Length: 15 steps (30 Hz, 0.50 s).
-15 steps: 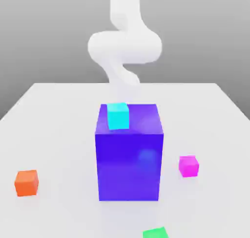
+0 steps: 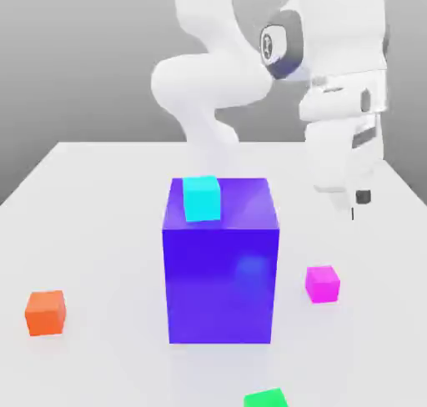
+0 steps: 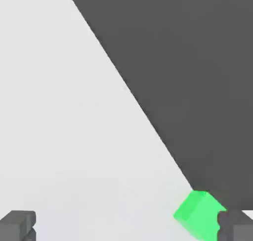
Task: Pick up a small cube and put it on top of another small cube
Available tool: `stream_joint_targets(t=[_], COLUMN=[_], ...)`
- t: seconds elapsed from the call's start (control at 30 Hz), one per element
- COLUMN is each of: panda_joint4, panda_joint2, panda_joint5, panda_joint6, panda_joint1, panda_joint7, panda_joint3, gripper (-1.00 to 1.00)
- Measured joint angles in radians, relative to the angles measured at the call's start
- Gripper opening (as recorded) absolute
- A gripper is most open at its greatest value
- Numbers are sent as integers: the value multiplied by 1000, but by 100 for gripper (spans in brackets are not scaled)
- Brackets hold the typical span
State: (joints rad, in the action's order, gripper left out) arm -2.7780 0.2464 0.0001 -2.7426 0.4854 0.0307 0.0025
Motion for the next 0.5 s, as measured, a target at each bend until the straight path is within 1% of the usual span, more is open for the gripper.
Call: stream_joint_targets(t=[0.2, 0.3, 0.47, 0.5], panda_joint4=[-151, -151, -120, -116], panda_joint2=[-189, -295, -476, -498], panda_joint5=[7, -15, -35, -36], panda_joint6=[-152, -238, -385, -403], panda_joint1=[120, 131, 164, 165], panda_joint7=[-251, -261, -250, -250], panda_joint3=[42, 40, 1, -1], gripper=[0, 0, 0, -100])
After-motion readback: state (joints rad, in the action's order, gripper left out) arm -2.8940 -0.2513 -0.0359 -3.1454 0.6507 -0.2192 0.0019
